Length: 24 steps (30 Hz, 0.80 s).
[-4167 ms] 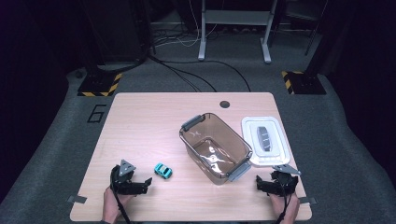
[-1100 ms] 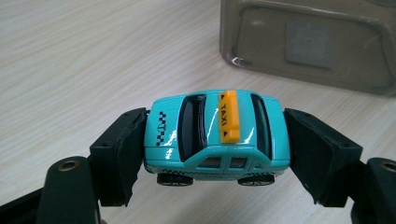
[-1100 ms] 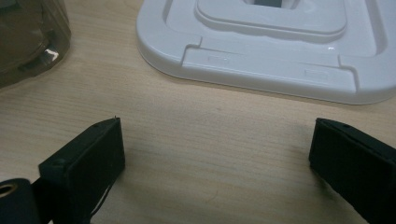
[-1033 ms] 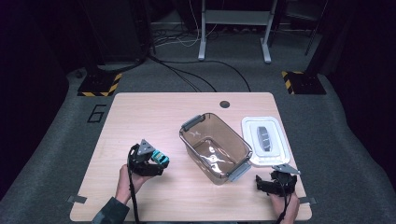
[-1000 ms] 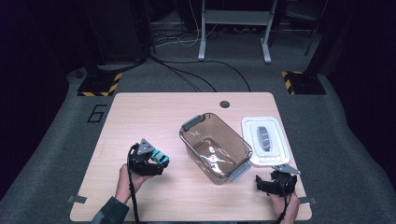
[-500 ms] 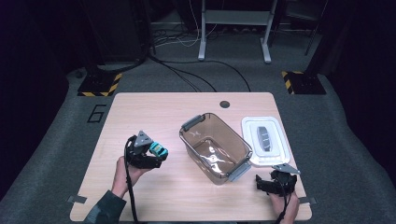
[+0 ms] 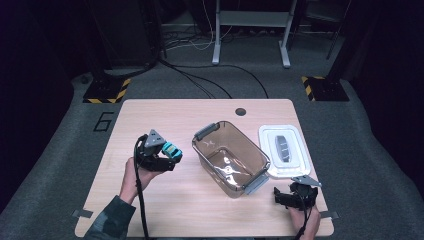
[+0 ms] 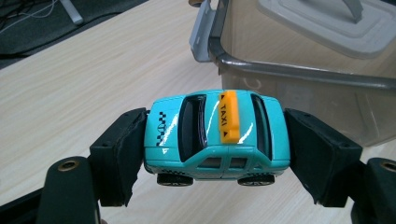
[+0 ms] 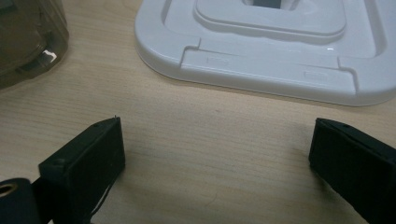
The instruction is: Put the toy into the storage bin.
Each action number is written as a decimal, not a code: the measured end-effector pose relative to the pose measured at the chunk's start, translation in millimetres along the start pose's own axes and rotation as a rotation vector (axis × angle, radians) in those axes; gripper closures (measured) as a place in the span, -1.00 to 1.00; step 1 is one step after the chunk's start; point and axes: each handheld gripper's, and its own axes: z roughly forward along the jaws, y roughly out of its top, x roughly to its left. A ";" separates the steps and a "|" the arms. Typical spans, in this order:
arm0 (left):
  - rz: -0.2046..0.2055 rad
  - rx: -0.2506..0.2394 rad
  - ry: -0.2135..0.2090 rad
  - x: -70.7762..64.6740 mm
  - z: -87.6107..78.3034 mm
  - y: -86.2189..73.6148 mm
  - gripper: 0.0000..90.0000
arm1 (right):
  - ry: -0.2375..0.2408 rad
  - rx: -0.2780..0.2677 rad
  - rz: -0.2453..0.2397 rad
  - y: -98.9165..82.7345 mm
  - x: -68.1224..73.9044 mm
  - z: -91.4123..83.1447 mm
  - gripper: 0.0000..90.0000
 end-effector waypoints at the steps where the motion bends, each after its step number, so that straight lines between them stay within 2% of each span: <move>1: 0.000 0.001 -0.001 0.3 0.0 1.7 -0.45 | 0.000 0.000 0.000 0.0 0.0 0.0 -0.94; 12: 0.020 0.002 -0.011 4.9 3.0 24.7 -0.45 | 0.000 0.000 0.000 0.0 0.0 0.0 -0.94; 24: 0.071 -0.003 -0.032 2.5 8.4 55.0 -0.45 | -0.004 -0.001 0.000 0.0 0.2 -0.1 -0.94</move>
